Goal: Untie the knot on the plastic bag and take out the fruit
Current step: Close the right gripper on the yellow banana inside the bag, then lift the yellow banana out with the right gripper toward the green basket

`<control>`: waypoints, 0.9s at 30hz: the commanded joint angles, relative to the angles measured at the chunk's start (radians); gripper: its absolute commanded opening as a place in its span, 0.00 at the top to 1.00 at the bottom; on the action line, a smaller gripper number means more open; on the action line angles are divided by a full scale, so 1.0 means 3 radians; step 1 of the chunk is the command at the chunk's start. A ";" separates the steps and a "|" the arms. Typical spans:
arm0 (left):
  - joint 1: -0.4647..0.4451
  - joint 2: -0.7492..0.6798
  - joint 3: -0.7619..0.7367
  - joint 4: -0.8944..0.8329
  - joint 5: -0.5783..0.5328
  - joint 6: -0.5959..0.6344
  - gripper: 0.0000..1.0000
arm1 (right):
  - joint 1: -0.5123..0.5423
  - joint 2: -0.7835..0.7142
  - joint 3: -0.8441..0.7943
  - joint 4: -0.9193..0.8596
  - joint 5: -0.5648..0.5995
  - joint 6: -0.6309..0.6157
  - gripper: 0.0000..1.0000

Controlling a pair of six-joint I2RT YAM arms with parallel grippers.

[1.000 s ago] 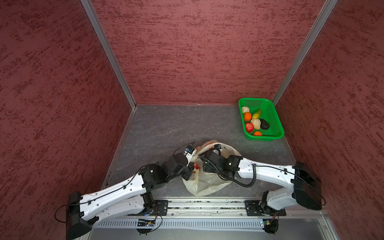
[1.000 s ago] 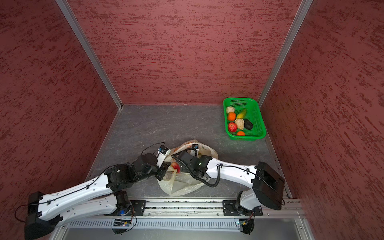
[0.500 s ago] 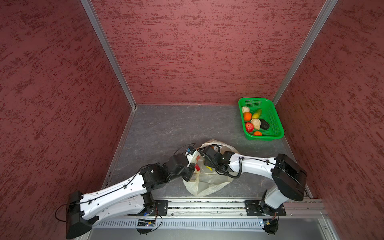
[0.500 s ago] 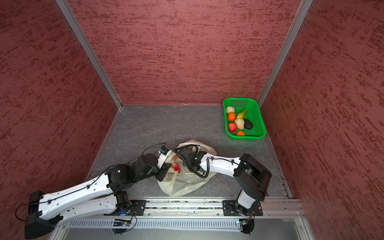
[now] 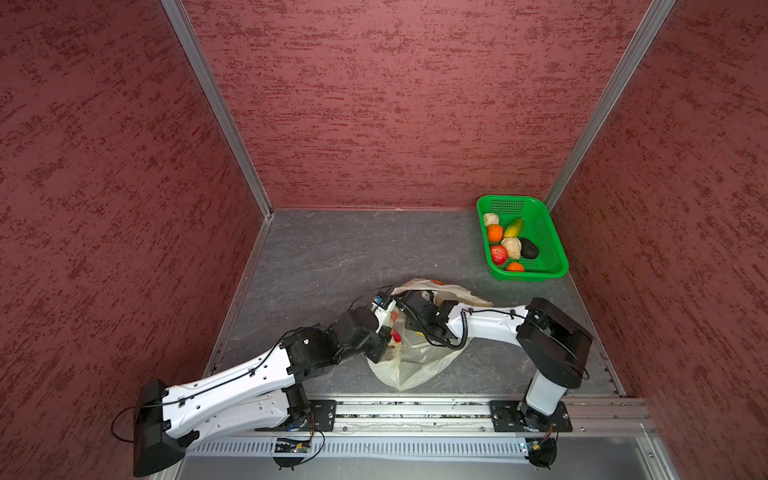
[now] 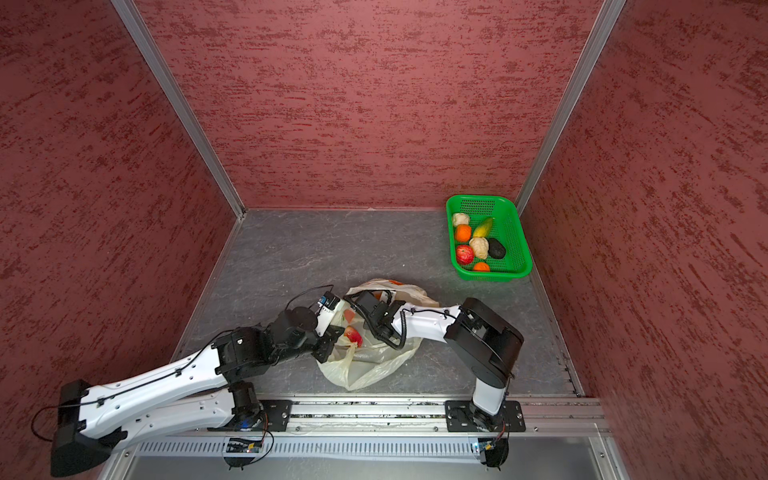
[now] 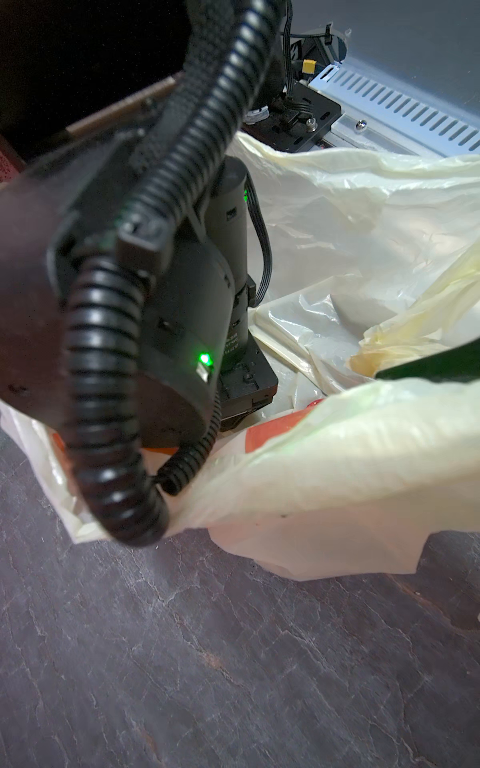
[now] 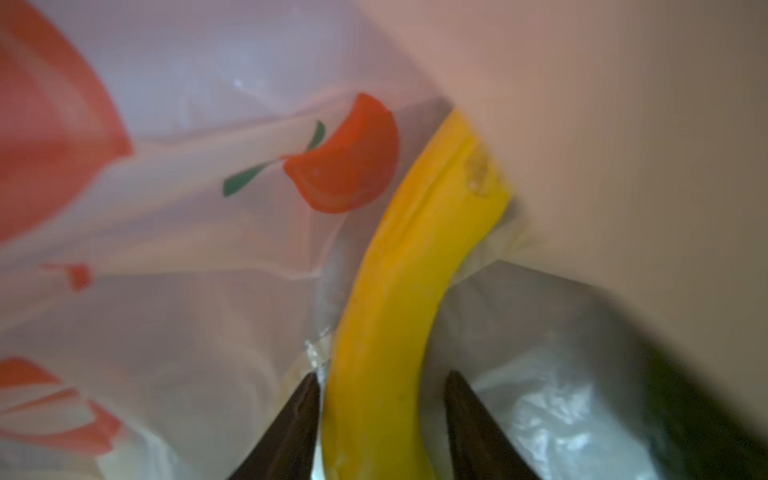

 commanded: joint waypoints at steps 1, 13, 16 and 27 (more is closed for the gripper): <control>-0.0015 0.0003 0.0083 0.0064 0.0039 0.0031 1.00 | -0.0015 -0.0008 0.0093 0.0008 -0.0028 0.0030 0.59; -0.0016 0.0053 0.0026 0.0173 -0.0013 0.0005 1.00 | -0.0015 -0.0386 -0.0025 0.0070 -0.0281 -0.0050 0.80; -0.0008 0.0053 0.0019 0.0178 -0.0040 -0.0004 1.00 | -0.0015 -0.0550 -0.0072 0.0095 -0.0432 -0.0114 0.81; 0.0041 0.0074 0.0063 0.0123 -0.0127 0.0016 1.00 | 0.0011 -0.1186 -0.0110 -0.0119 -0.1076 -0.0311 0.81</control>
